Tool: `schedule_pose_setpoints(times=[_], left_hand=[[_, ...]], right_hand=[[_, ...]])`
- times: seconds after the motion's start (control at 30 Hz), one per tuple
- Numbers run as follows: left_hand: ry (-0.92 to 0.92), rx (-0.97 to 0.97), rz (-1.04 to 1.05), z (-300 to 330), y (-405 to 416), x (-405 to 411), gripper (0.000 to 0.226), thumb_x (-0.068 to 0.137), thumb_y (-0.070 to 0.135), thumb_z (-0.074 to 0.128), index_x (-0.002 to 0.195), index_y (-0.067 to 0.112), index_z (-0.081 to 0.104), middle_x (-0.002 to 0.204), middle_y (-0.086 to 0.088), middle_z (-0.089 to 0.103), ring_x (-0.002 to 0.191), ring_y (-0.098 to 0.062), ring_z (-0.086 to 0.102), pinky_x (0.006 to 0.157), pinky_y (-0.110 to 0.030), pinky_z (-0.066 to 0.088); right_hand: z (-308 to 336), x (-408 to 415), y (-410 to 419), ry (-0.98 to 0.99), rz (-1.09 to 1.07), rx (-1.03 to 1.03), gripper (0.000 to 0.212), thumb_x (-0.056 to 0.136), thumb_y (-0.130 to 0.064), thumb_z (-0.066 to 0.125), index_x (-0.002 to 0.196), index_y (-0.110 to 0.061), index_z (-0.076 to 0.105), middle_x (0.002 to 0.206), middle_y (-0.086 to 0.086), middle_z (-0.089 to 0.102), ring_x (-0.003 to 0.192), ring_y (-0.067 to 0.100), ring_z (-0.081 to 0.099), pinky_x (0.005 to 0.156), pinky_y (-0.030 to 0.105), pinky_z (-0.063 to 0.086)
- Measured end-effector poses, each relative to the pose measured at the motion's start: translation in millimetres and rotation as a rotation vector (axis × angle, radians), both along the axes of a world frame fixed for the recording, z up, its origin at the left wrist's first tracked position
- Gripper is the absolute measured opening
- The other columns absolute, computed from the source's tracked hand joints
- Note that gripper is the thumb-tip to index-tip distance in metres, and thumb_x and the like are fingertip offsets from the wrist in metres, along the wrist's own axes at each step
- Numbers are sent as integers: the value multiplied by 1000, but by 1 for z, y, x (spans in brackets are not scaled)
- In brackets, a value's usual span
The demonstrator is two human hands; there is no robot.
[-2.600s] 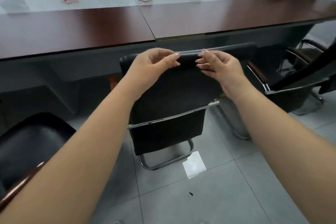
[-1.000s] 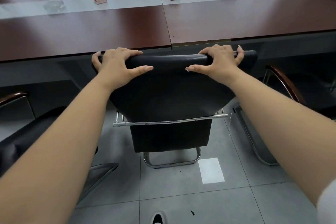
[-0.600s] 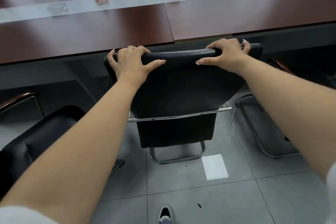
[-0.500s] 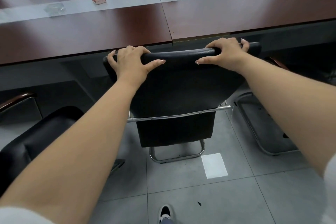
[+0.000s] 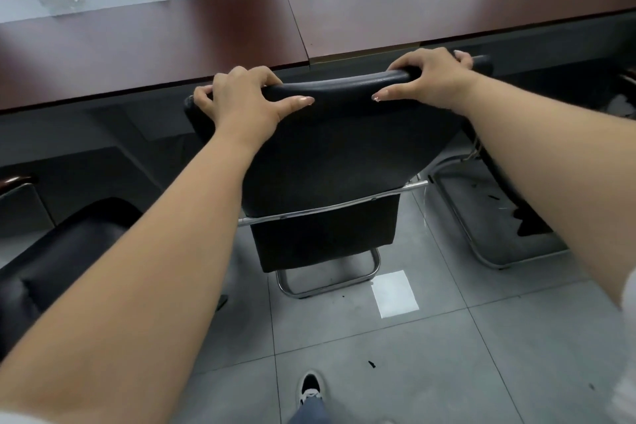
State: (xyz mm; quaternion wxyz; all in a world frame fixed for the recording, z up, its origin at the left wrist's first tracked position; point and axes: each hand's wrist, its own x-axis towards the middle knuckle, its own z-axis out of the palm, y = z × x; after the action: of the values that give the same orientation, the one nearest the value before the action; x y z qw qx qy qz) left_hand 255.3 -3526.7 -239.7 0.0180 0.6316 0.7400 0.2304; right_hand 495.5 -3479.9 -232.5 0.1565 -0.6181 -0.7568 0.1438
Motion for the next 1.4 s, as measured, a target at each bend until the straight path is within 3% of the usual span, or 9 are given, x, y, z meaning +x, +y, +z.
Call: schedule_pose_setpoints(times=[0.23,0.7,0.93,1.13,1.2,1.27,1.33,1.4], left_hand=[[-5,28,-75,-4,-2,0,52,74,65,57,104,24,63,115,-4,54,119,-27,39,98,-44,21],[-46,29,-170,-1,-16,-16,47,73,60,62,102,23,65,114,-2,55,119,-25,41,100,-42,19],[33,47,-152,-6,-17,-15,47,80,62,53,112,29,63,120,-2,54,120,-23,41,100,-41,19],[-43,101,-237,-11,-22,-24,40,88,50,52,122,30,58,130,7,56,129,-12,39,109,-42,9],[-109,134,-256,-13,-26,-24,37,89,43,55,122,26,59,130,6,56,130,-11,39,112,-43,2],[-233,205,-270,-13,-34,-23,32,89,34,57,118,21,62,127,4,58,129,-12,41,115,-40,3],[-397,289,-272,-15,-45,-19,27,89,27,60,113,16,65,116,6,61,123,-11,47,113,-26,18],[-524,305,-259,-21,-60,-12,24,87,24,62,109,14,67,108,9,61,114,-6,51,102,-13,32]], right_hand=[[-4,2,-7,9,-33,3,50,78,-60,59,118,-30,58,119,-2,56,131,24,34,113,43,5],[-5,-8,-29,11,-79,3,47,73,-64,61,108,-32,60,116,-2,58,125,22,38,106,38,14],[-5,-9,-31,-41,-75,5,49,80,-60,57,120,-31,56,126,1,56,131,25,34,113,45,3],[-4,-11,-37,-30,-55,30,49,84,-54,56,125,-27,54,130,0,55,131,24,37,114,51,-3],[-9,-13,-42,45,-63,91,48,84,-48,60,125,-23,55,129,-1,55,129,21,41,115,50,2],[-18,-18,-53,232,-60,208,40,83,-40,65,116,-18,61,120,-1,58,120,18,48,114,47,21],[-29,-26,-67,442,-97,316,29,82,-33,68,104,-15,66,110,-1,60,110,16,51,104,39,36],[-43,-36,-85,560,-164,328,21,83,-31,67,98,-17,66,108,0,60,109,16,51,99,32,40]])
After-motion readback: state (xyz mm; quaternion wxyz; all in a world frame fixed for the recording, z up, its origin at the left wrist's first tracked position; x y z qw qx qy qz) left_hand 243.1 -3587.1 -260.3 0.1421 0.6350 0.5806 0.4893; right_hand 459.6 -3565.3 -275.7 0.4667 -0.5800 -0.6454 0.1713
